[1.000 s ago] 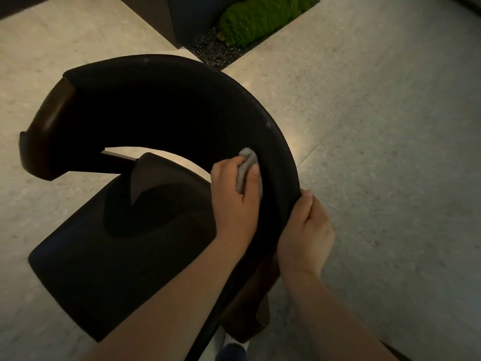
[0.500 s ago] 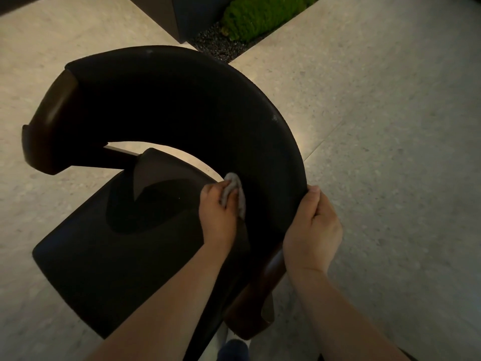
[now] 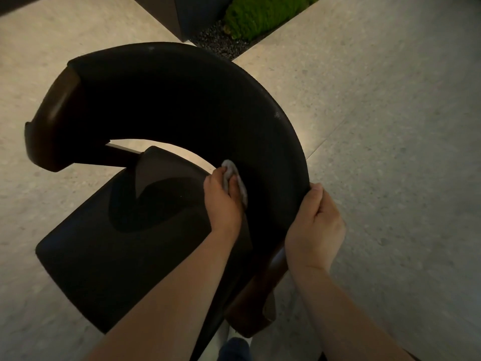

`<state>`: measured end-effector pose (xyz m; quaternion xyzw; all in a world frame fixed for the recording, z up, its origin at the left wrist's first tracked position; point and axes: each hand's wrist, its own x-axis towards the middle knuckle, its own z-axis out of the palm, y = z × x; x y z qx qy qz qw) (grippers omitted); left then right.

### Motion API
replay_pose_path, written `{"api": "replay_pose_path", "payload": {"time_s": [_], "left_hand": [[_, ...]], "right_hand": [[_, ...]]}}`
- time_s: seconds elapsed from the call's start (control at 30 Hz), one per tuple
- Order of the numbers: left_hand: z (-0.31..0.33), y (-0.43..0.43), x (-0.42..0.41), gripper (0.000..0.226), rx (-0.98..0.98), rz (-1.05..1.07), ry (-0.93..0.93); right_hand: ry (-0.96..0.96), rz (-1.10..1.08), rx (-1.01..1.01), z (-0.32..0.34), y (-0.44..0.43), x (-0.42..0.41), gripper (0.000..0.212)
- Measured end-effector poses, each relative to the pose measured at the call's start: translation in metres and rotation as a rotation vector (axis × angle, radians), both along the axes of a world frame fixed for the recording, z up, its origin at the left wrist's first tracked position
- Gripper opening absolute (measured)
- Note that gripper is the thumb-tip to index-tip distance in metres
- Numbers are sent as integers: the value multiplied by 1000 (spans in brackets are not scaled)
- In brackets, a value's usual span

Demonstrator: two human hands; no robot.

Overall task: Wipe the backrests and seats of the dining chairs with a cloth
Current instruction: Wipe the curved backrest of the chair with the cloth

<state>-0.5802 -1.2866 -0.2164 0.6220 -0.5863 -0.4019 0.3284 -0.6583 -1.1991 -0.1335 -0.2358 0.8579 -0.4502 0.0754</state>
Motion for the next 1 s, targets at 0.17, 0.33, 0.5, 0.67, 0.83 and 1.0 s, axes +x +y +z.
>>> {"api": "replay_pose_path", "payload": {"time_s": [0.17, 0.33, 0.5, 0.67, 0.83, 1.0], "left_hand": [[-8, -6, 14, 25, 150, 23, -14], [31, -8, 23, 12, -15, -49, 27], [91, -19, -9, 10, -378, -116, 132], [117, -25, -41, 26, -451, -193, 116], [107, -33, -51, 28, -508, -261, -160], [100, -40, -49, 23, -524, -204, -99]], "right_hand": [[4, 4, -1, 1, 0, 1, 48], [-5, 4, 9, 1, -1, 1, 50], [-9, 27, 16, 3, 0, 1, 51], [-7, 24, 56, 2, 0, 1, 61], [-21, 32, 50, 0, 1, 0, 65], [-25, 34, 47, -2, 1, 1, 64]]}}
